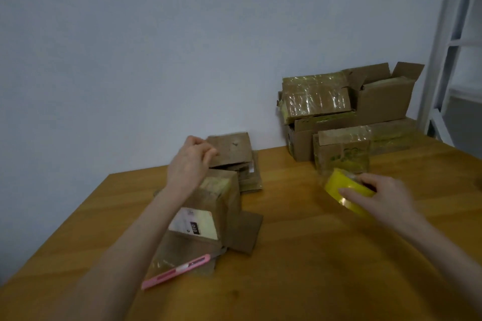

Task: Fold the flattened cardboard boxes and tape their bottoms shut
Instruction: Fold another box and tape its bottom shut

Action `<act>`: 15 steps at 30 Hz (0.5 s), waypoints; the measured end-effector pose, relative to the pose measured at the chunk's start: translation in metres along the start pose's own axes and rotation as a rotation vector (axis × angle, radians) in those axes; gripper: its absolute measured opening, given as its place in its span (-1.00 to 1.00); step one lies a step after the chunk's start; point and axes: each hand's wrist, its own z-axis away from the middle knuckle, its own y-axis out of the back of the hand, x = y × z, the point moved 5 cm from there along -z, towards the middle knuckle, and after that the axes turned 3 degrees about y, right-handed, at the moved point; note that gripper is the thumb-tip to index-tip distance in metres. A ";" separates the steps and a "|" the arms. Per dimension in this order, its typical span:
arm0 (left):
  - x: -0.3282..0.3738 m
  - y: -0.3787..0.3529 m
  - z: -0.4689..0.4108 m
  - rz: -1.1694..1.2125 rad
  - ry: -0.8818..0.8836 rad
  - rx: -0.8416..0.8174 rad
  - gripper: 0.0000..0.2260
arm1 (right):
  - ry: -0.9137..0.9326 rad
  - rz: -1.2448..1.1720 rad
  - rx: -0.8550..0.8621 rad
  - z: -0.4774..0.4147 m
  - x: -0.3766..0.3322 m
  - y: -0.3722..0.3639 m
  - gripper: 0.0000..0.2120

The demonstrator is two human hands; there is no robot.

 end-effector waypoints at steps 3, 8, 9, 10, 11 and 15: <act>-0.055 0.012 0.004 0.008 0.099 0.010 -0.76 | -0.159 0.396 -0.162 -0.006 0.030 -0.017 -0.46; -0.124 0.006 0.035 0.314 0.494 -0.125 -0.54 | -0.101 0.647 -0.199 -0.007 0.001 -0.042 -0.39; -0.129 -0.001 0.041 0.450 0.582 -0.151 -0.53 | -0.068 0.499 -0.174 -0.007 -0.021 -0.051 -0.40; -0.131 -0.009 0.047 0.572 0.655 -0.184 -0.53 | -0.023 0.283 -0.177 -0.005 -0.048 -0.062 -0.43; -0.129 -0.017 0.052 0.662 0.700 -0.211 -0.55 | 0.003 0.052 -0.226 -0.001 -0.076 -0.079 -0.47; -0.107 -0.032 0.055 0.777 0.670 -0.185 -0.63 | -0.056 -0.448 -0.451 0.003 -0.148 -0.134 -0.53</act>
